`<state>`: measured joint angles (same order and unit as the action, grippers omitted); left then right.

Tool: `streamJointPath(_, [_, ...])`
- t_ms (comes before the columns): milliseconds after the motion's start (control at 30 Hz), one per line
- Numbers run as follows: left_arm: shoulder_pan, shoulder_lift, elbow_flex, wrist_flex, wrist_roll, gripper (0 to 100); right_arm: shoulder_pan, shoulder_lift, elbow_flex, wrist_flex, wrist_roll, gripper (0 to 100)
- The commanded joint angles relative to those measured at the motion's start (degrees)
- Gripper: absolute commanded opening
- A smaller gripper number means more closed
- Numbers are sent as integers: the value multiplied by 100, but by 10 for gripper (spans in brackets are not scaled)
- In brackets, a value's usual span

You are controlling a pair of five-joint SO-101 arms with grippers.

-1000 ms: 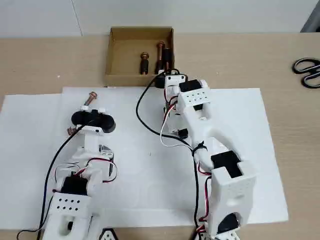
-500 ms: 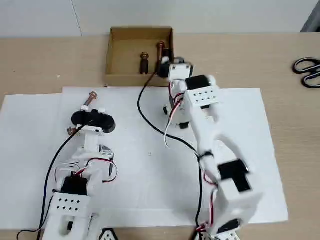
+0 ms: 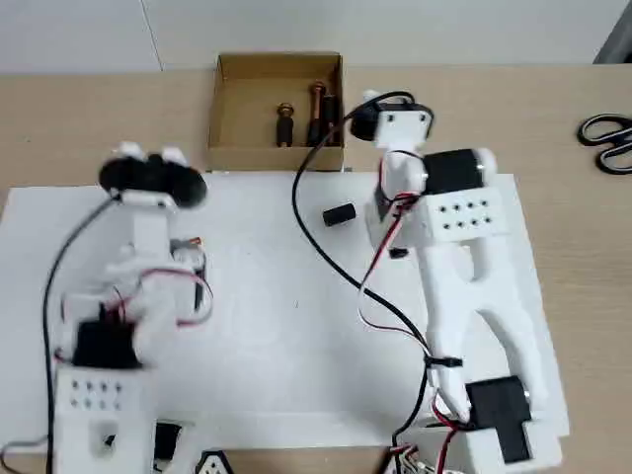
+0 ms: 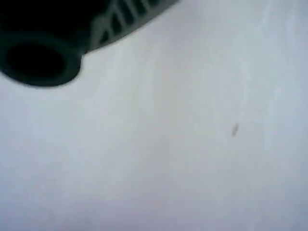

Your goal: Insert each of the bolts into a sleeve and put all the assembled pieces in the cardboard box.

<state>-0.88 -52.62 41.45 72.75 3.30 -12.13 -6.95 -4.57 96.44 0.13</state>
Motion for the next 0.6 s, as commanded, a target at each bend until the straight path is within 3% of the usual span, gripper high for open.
streamJointPath(0, [-378,1143,-1420,440,325,6,374,-505,-35,171,62,6])
streamJointPath(200, [-712,3332,-3723,1459,255,6,778,-980,97,171,44,4])
streamJointPath(300, [-730,4316,-4453,1785,-255,6,796,-1209,571,224,44,3])
streamJointPath(400, [-712,5055,-4945,1881,-905,6,796,-1648,1222,224,26,3])
streamJointPath(567, [-712,6004,-5552,1793,-976,6,796,-2651,2075,180,26,4])
